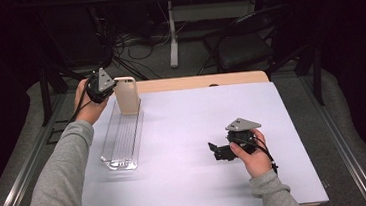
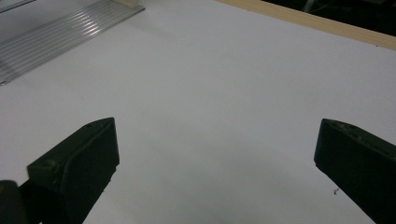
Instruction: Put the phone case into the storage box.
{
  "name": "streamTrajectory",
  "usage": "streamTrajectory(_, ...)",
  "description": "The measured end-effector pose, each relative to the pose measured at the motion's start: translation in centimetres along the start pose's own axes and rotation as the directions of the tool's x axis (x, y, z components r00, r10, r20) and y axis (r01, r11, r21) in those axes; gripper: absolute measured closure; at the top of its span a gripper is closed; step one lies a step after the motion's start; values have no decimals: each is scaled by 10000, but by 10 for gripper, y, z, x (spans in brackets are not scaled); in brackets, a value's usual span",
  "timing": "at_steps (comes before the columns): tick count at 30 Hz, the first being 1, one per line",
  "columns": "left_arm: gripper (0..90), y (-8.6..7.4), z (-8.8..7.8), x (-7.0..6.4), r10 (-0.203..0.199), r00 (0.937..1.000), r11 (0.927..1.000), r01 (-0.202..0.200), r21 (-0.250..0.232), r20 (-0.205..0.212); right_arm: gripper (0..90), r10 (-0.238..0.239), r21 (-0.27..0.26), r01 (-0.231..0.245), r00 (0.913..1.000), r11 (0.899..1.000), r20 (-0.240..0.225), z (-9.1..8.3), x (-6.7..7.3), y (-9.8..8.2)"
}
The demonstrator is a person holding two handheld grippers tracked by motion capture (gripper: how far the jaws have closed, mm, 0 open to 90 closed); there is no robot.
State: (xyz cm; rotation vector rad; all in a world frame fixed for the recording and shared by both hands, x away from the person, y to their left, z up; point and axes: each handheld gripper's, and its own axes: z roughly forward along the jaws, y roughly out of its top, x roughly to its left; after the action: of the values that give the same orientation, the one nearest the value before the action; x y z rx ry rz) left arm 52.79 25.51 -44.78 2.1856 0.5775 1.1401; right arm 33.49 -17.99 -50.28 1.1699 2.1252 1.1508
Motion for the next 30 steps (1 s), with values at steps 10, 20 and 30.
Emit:
streamTrajectory(10, 789, -3, 0, 0, 94, 9999, 9999, -95, -110, -44, 0, -26, 17, 26, 10000, 10000, 1, 2, 0, -1)
streamTrajectory(20, 779, -3, 0, 0, 521, 9985, 9986, -522, -36, -145, 0, -58, 27, 58, 10000, 10000, -16, 2, 1, -1)
streamTrajectory(30, 755, -4, 2, 1, 405, 9991, 9992, -404, 41, -126, 0, -114, 88, 114, 9999, 9999, -16, 2, 1, -1)
